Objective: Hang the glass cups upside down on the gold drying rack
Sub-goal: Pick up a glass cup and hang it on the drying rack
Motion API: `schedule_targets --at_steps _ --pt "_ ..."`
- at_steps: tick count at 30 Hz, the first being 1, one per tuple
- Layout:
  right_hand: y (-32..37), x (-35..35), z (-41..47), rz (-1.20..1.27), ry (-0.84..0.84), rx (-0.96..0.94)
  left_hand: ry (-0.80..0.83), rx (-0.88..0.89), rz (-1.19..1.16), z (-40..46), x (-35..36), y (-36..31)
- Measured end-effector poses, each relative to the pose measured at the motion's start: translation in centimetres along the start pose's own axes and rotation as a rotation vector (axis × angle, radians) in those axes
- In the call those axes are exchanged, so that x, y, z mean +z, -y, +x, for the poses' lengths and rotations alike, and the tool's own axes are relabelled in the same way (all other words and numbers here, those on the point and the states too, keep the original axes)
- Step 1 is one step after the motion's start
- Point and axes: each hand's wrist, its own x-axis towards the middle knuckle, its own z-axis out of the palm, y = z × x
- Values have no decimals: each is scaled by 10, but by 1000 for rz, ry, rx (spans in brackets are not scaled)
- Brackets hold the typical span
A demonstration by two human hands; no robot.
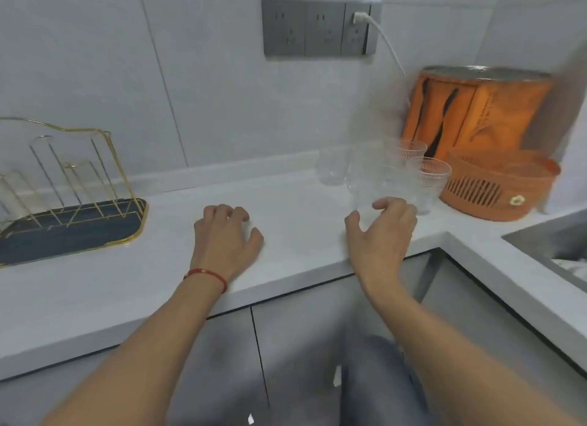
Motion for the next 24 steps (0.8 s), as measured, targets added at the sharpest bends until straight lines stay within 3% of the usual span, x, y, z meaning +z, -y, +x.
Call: schedule_targets --at_steps 2,4,7,10,13,15,19,24 --pt "0 -1 13 50 -69 212 -54 -14 -27 1 -4 1" --pt "0 2 30 75 24 386 -71 -26 -42 1 -6 2" --pt "-8 13 51 -56 194 384 -58 -23 -41 0 -3 1" --pt "-9 21 58 -95 132 377 -71 -34 -63 2 -3 2" --pt "-11 26 49 -173 77 271 -74 -3 -100 3 -2 2" --pt "-10 28 42 -184 136 157 -72 37 -165 1 -3 2" --pt "10 34 30 75 411 -109 -61 88 -348 -5 -12 -2" --pt "75 54 -2 415 776 -307 -170 -157 -797 -14 -45 -6"
